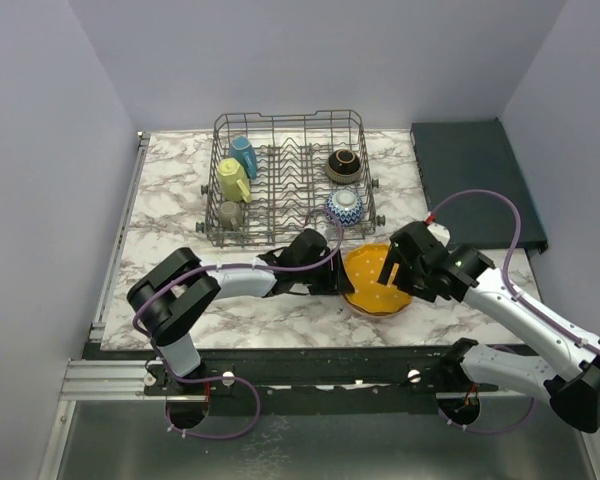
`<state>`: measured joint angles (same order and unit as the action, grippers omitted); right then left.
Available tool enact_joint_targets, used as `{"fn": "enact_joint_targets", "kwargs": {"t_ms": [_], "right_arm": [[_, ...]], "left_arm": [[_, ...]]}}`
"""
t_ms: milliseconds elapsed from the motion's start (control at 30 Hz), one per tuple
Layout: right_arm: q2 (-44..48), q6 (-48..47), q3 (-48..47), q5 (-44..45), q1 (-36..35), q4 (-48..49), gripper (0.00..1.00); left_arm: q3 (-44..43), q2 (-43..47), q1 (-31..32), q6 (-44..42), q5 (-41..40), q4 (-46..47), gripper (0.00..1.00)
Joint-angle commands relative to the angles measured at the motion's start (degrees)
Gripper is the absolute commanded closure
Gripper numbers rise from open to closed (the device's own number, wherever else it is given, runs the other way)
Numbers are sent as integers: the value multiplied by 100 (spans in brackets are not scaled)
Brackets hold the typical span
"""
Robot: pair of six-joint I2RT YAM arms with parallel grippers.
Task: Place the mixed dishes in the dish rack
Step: Move the plate to the center of the board.
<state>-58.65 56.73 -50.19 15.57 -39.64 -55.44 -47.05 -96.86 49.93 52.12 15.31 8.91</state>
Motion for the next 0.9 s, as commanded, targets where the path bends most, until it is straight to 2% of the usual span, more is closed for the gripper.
{"fn": "enact_joint_targets", "kwargs": {"t_ms": [0, 167, 333, 600, 867], "right_arm": [[-158, -157, -352, 665, 38, -11, 17], [-374, -475, -550, 885, 205, 228, 17], [-676, -919, -743, 976, 715, 525, 17], [-987, -1461, -646, 305, 1912, 1310, 14], [-1412, -1337, -340, -242, 2074, 1690, 14]], "left_arm": [[76, 175, 385, 73, 286, 173, 48], [174, 343, 624, 158, 158, 182, 49], [341, 496, 782, 226, 21, 190, 49], [677, 1197, 808, 252, -176, 118, 49], [1033, 1975, 805, 186, -425, -303, 49]]}}
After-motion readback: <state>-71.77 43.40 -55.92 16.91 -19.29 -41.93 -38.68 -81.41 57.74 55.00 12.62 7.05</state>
